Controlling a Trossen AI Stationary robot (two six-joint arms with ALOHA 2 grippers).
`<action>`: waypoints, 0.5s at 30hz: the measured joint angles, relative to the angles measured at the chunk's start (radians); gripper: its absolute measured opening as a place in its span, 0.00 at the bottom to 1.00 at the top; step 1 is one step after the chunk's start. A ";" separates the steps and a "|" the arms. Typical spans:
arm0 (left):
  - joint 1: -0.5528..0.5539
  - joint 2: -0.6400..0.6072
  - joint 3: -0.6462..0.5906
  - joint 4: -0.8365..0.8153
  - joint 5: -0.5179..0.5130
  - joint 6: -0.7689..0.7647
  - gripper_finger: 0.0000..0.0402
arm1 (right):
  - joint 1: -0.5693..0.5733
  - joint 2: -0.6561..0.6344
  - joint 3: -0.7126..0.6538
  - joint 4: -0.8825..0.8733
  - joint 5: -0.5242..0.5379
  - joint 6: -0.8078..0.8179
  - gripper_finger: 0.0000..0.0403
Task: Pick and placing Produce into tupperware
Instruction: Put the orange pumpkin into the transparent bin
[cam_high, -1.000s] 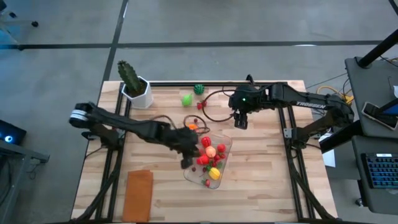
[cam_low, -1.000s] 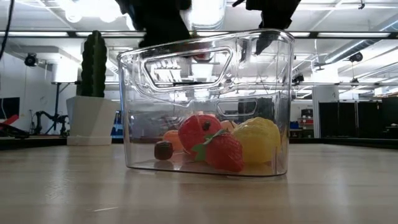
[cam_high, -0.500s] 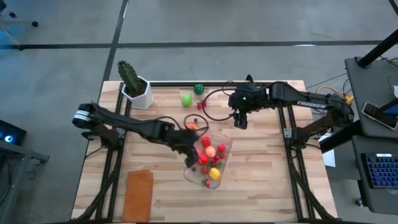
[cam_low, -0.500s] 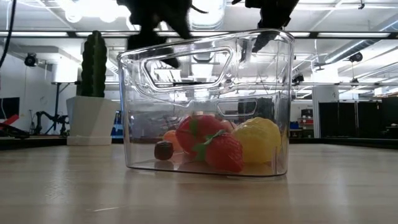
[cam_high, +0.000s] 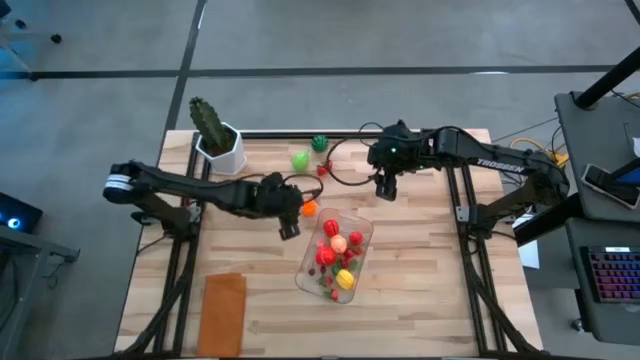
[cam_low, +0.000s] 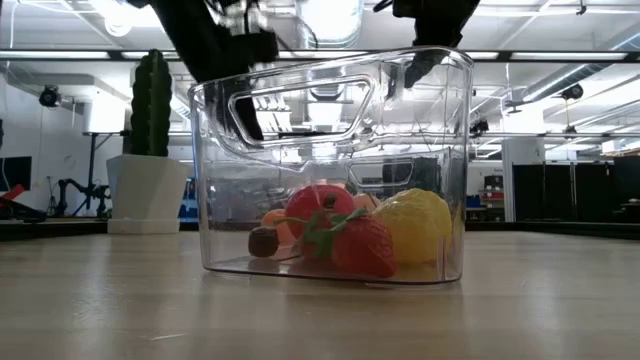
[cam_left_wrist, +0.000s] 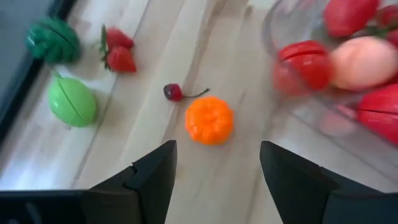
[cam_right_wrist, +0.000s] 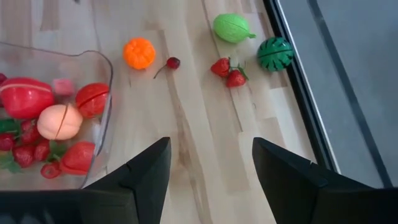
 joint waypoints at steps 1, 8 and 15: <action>0.023 0.009 -0.016 0.022 0.022 0.003 0.54 | -0.004 0.000 0.000 0.000 0.000 0.008 0.54; 0.105 0.074 -0.051 0.121 0.053 0.018 0.59 | -0.035 0.000 0.000 0.000 0.002 0.039 0.54; 0.116 0.161 -0.049 0.201 0.193 0.153 0.62 | -0.067 0.000 0.000 0.004 0.026 0.066 0.54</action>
